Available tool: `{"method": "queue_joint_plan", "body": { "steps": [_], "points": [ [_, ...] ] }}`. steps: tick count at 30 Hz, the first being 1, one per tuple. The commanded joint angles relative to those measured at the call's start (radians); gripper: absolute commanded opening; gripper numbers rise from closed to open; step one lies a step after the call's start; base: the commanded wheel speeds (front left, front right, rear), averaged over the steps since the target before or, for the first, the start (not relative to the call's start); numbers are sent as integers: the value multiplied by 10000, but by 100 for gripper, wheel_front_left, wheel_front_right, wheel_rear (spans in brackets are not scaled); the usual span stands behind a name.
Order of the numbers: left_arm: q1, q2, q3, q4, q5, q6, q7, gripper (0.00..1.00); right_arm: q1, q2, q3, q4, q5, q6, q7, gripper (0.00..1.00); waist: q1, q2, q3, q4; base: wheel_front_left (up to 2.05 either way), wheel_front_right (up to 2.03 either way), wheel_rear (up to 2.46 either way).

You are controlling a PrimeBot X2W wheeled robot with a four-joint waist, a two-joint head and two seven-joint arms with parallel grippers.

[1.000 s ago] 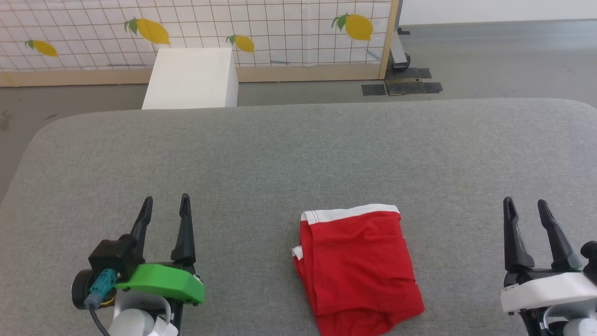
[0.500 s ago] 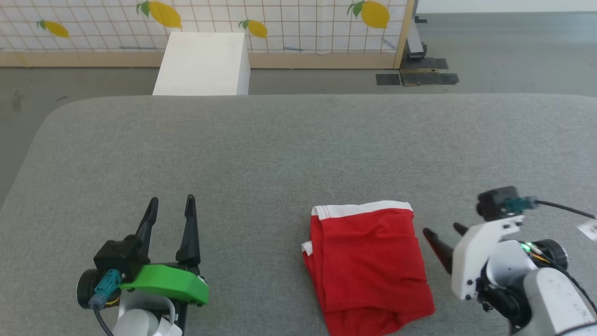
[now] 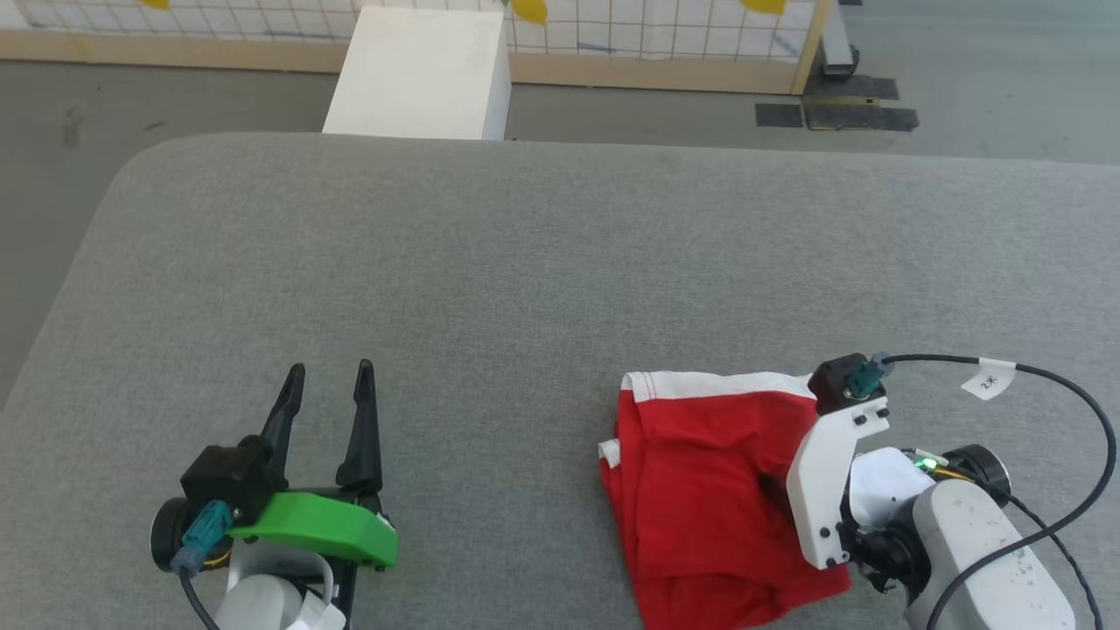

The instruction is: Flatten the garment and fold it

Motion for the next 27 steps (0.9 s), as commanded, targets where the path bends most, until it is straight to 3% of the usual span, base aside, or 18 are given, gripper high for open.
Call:
{"method": "queue_joint_plan", "body": {
  "steps": [1, 3, 4, 6, 15, 22, 27],
  "points": [
    [-220, -57, 33, -2, 58, -72, -47, 100, -74, 55, 115, 239, -22, -13, 120, 100, 0, 0, 91, 103, 0, 0, 0],
    [-244, -75, 43, 4, 73, -97, -47, 100, -79, 77, 122, 449, 39, -13, 238, 100, 0, 0, 122, 140, 0, 0, 0],
    [-256, -84, 48, 11, 78, -106, -47, 100, -85, 75, 143, 524, 71, -13, 323, 45, 0, 0, 133, 150, 0, 0, 0],
    [-274, -103, 55, 22, 90, -128, -47, 100, -127, 79, 150, 572, 174, -13, 307, 0, 0, 0, 144, 154, 0, 0, 0],
    [-355, -201, 23, -92, 109, -287, -47, 100, -616, -699, 1207, -60, 608, -13, 38, 0, 0, 0, 207, -403, 0, 0, 0],
    [-462, -219, 119, -425, 166, -347, -47, 100, -1187, -2309, 2287, -1064, 1061, -13, 367, 0, 0, 0, 715, -1946, 0, 0, 0],
    [-665, -60, 144, -608, 258, -395, -47, 100, -1539, -3455, 2353, -1507, 1371, -13, 441, 0, 0, 0, 1343, -3196, 0, 0, 0]
  ]
}}
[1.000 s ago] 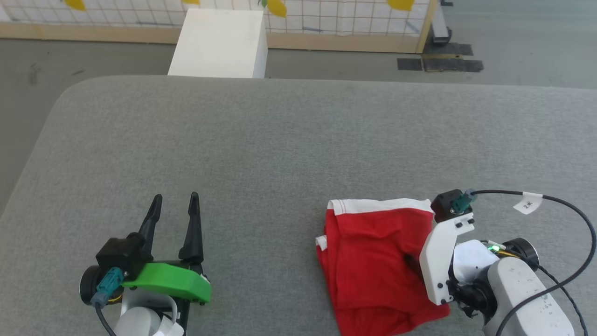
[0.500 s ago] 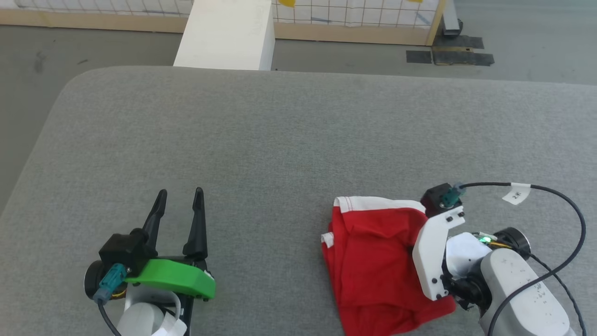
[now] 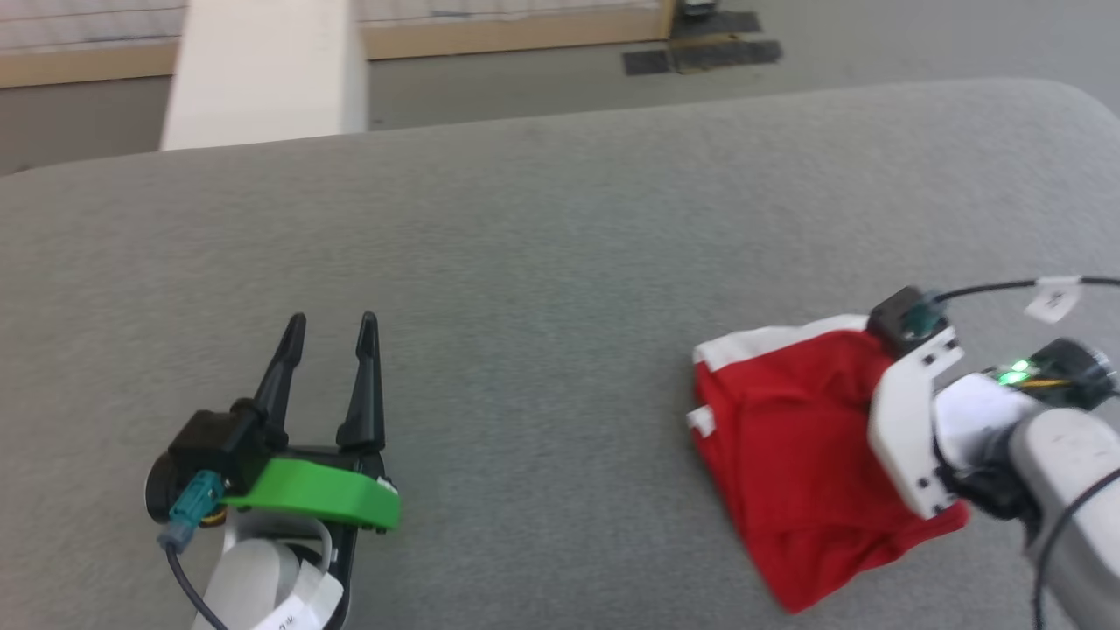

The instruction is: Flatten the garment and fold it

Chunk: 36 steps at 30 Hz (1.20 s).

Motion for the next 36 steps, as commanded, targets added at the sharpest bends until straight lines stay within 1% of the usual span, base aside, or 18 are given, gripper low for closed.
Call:
{"method": "queue_joint_plan", "body": {
  "steps": [1, 4, 7, 13, 15, 21, 25, 26, 27, 32, 36],
  "points": [
    [-258, 110, 14, -54, 93, -55, -33, 100, -214, -235, -89, -54, 61, -17, -16, 0, 0, -1, 896, -1385, 0, 0, 0],
    [-539, 285, -25, -253, 148, -72, 126, 100, -432, -743, -597, 61, 1, -17, -139, 0, 0, -1, 1451, -1836, 0, 0, 0],
    [-807, 472, -62, -549, 229, -79, 335, 100, -587, -1102, -1268, 291, -147, -17, -360, 0, 0, -1, 1981, -2020, 0, 0, 0],
    [-1201, 916, -106, -1423, 446, -81, 927, 100, -884, -1848, -2824, 1008, -645, -17, -1030, 0, 0, -1, 3107, -1929, 0, 0, 0],
    [-1273, 1069, -74, -1713, 493, -74, 1114, 100, -1096, -2040, -3348, 1308, -845, -17, -1458, 0, 0, -1, 3434, -1819, 0, 0, 0],
    [-1516, 1426, 42, -2451, 535, -57, 1556, 100, -1826, -2121, -4953, 2370, -1646, -17, -2192, 0, 0, -1, 4305, -1497, 0, 0, 0],
    [-1595, 1495, 34, -2601, 503, -51, 1630, 100, -2096, -1933, -5885, 2999, -2209, -17, -2270, 0, 0, -1, 4527, -1303, 0, 0, 0],
    [-1599, 1498, 29, -2608, 495, -46, 1629, 100, -2131, -1869, -6050, 3097, -2315, -17, -2264, 24, 0, -1, 4542, -1273, 0, 0, 0],
    [-1604, 1494, 22, -2610, 484, -36, 1624, 100, -2162, -1816, -6257, 3188, -2466, -17, -2282, 100, 0, -1, 4547, -1243, 0, 0, 0],
    [-1592, 1446, -2, -2440, 417, 9, 1512, 100, -2220, -1695, -6963, 3245, -2854, -17, -2413, 100, 0, -1, 4315, -1164, 0, 0, 0],
    [-1511, 1343, 20, -2088, 295, 64, 1286, 100, -2353, -1626, -7317, 2789, -2641, -17, -2897, 100, 0, -1, 3762, -1143, 0, 0, 0]
  ]
}}
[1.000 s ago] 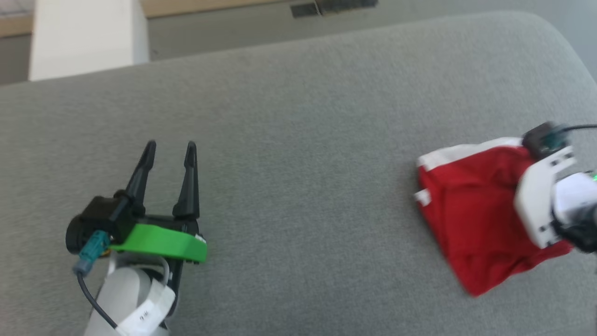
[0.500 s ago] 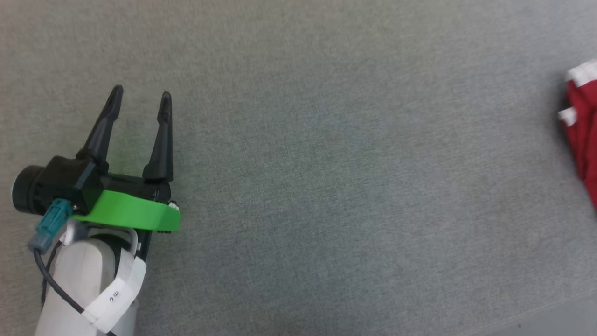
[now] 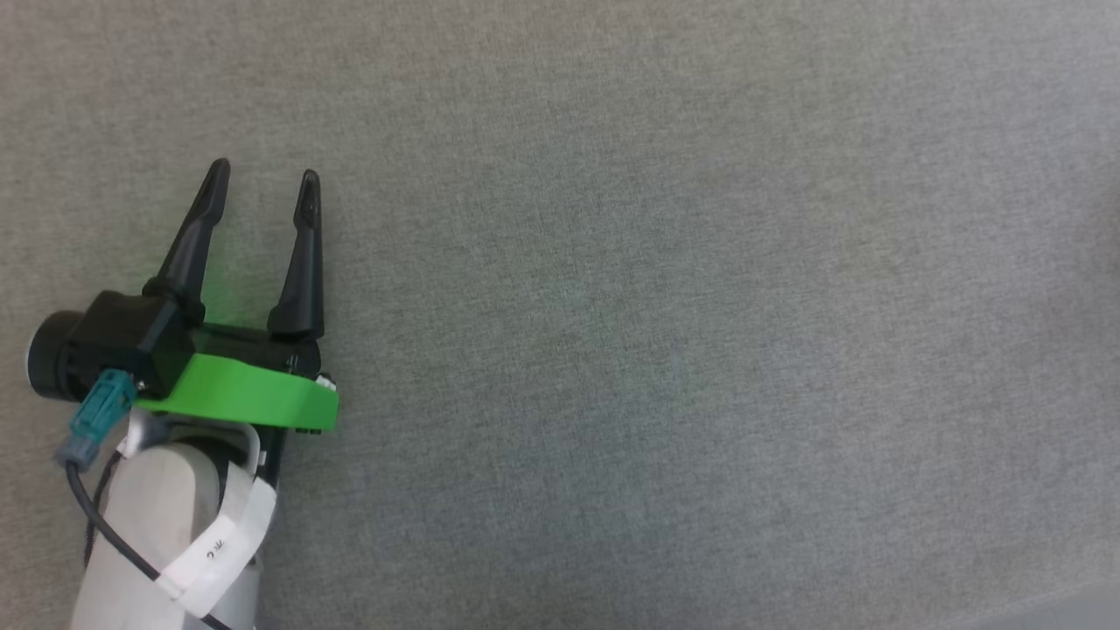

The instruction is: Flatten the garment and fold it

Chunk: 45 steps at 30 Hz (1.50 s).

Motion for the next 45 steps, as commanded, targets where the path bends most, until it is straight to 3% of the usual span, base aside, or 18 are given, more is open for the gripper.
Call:
{"method": "queue_joint_plan", "body": {
  "steps": [1, 7, 12, 16, 26, 28, 32, 45],
  "points": [
    [20, -82, 51, 161, -126, 73, -153, 100, -313, 72, -14, -342, 201, -17, -333, 100, -1, -1, -608, -15, 0, 0, 0],
    [334, -505, 290, 814, -563, 329, -646, 100, -611, 317, 481, -1745, 1109, -17, -1621, 100, -1, -1, -1948, 73, 0, 0, 0],
    [632, -785, 632, 1250, -894, 565, -983, 100, -804, 1071, 986, -2941, 1902, -17, -2699, 100, -1, -1, -3077, 315, 0, 0, 0],
    [902, -950, 808, 1495, -1059, 659, -1157, 100, -650, 2106, 1129, -3742, 2341, -17, -3913, 100, -1, -1, -3922, 671, 0, 0, 0],
    [1257, -1097, 910, 2183, -1025, 901, -1294, 100, 1472, 4626, 1679, -4993, 1729, -17, -5840, 100, -1, -1, -5357, 1555, 0, 0, 0],
    [1321, -1146, 880, 2287, -1009, 964, -1302, 100, 1962, 5165, 1839, -5100, 1653, -17, -6132, 100, -1, -1, -5567, 1680, 0, 0, 0],
    [1455, -1243, 814, 2508, -1042, 1041, -1312, 100, 2971, 5657, 2351, -4896, 1401, -17, -6523, 100, -1, -1, -5915, 1929, 0, 0, 0],
    [1965, -1263, 595, 3160, -1070, 1060, -1301, 100, 5150, 6007, 2933, -3025, 1079, -17, -7348, 100, -1, -1, -6372, 2322, 0, 0, 0]
  ]
}}
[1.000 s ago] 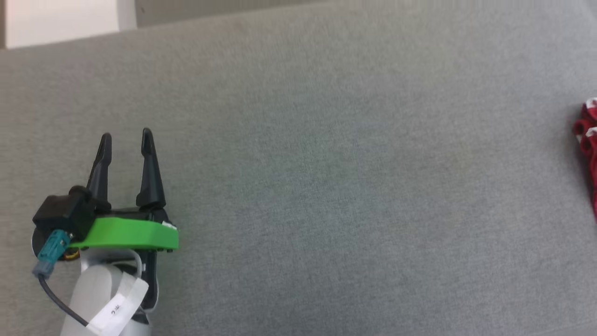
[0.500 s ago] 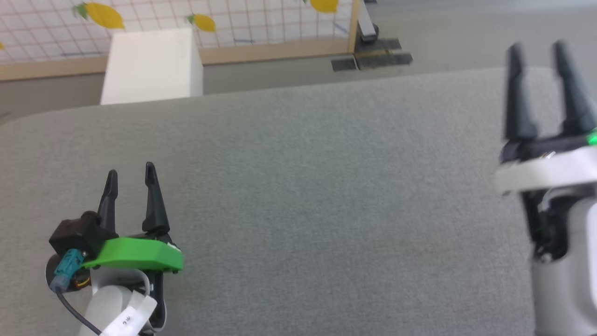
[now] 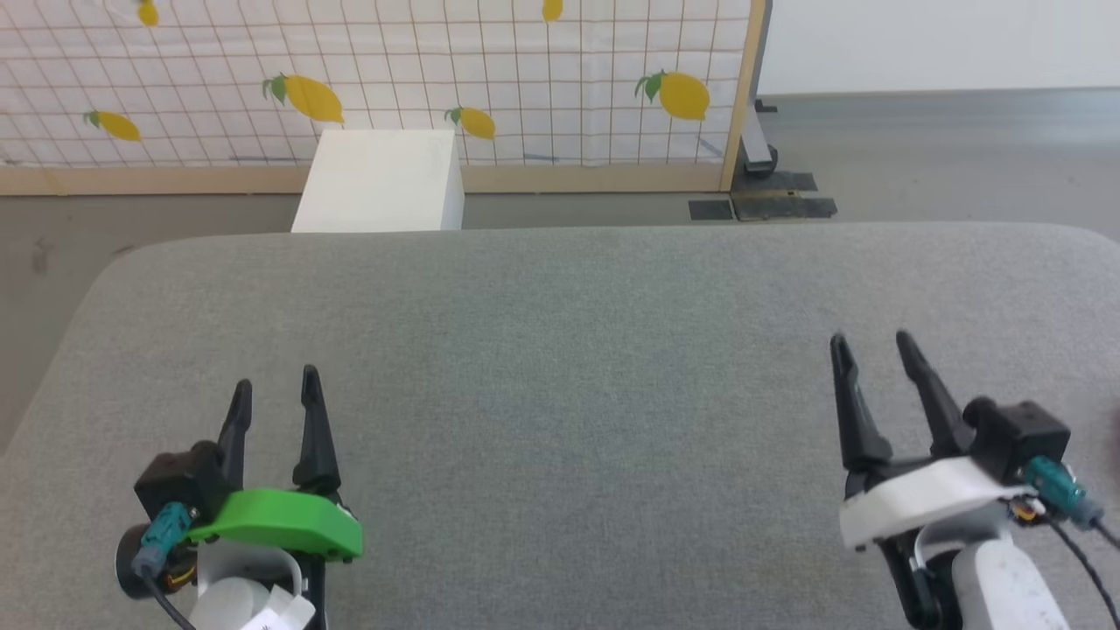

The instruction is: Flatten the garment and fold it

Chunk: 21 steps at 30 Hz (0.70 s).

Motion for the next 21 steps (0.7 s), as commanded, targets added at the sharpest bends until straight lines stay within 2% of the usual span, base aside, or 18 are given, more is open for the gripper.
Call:
{"method": "queue_joint_plan", "body": {
  "steps": [1, 10, 11, 21],
  "points": [
    [195, -29, -12, 63, 3, 56, -28, 100, 206, 9, 97, 122, -85, -13, -107, 100, 1, 0, -103, 66, 0, 0, 0],
    [568, -68, -436, 393, 118, 1, 65, 100, 591, 13, 362, 559, 85, -13, -270, 100, 1, 0, -71, 94, 0, 0, 0],
    [443, -75, -454, 396, 45, -6, 70, 0, 529, 4, 349, 546, 36, 0, -211, 0, 1, 0, -73, 95, 0, 0, 0],
    [450, -111, -418, 304, 150, -11, 165, 0, 558, 2, 318, 452, -54, 1, -111, 0, 1, 0, -57, 89, 0, 0, 0]
  ]
}}
